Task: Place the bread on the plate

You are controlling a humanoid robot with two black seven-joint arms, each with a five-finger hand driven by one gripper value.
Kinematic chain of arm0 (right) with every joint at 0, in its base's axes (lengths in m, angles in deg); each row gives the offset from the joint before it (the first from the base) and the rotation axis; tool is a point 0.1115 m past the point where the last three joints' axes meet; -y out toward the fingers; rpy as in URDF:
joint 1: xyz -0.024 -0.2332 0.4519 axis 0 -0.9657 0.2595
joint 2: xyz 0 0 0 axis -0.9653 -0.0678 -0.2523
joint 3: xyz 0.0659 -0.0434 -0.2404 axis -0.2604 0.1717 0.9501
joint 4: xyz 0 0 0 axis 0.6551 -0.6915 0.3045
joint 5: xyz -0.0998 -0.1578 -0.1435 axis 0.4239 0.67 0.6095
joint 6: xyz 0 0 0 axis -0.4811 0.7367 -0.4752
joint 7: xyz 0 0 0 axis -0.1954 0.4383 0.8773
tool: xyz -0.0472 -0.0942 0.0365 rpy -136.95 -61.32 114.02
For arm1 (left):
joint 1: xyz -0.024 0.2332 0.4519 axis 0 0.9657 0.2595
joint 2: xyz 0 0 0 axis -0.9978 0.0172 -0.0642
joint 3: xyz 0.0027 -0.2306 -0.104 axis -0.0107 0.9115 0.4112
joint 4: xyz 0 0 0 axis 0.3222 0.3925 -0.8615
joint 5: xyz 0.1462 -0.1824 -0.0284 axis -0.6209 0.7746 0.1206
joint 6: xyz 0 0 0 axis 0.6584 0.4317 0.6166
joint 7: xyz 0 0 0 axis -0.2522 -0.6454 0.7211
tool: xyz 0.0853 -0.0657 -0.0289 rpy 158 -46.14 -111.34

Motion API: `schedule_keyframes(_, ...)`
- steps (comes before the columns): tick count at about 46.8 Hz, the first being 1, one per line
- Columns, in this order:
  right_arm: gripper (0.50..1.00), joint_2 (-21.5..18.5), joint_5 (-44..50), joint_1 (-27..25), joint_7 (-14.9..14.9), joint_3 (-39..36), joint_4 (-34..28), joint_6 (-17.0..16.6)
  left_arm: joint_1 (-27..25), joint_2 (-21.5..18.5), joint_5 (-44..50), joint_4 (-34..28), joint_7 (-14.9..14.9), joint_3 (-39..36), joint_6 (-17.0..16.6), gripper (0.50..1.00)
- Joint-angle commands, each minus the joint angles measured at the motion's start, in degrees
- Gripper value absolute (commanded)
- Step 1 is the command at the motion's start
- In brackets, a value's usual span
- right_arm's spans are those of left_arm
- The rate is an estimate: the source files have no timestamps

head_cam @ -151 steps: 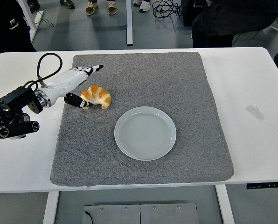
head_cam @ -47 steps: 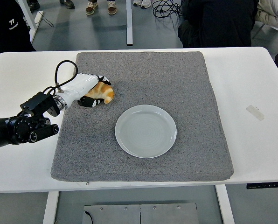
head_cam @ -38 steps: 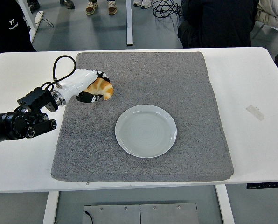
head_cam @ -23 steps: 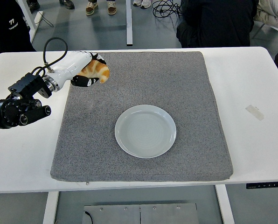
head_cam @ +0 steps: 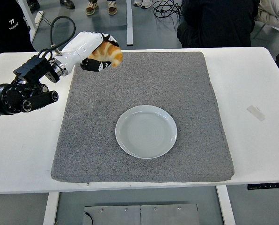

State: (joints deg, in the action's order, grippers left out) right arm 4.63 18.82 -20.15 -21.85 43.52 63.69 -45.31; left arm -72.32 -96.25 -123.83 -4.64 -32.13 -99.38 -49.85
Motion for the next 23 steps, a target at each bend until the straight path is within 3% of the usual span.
schedule_keyframes(1,1.000,0.00,-0.01,0.00,0.00,0.00,-0.09,0.00,-0.77,0.13,-0.28,-1.95,0.01,-0.11,0.00,0.500)
schedule_keyframes(23,1.000,0.00,-0.01,0.00,0.00,0.00,0.00,0.00,-0.68,-0.13,-14.52,-12.86,0.01,1.56,0.00,0.500)
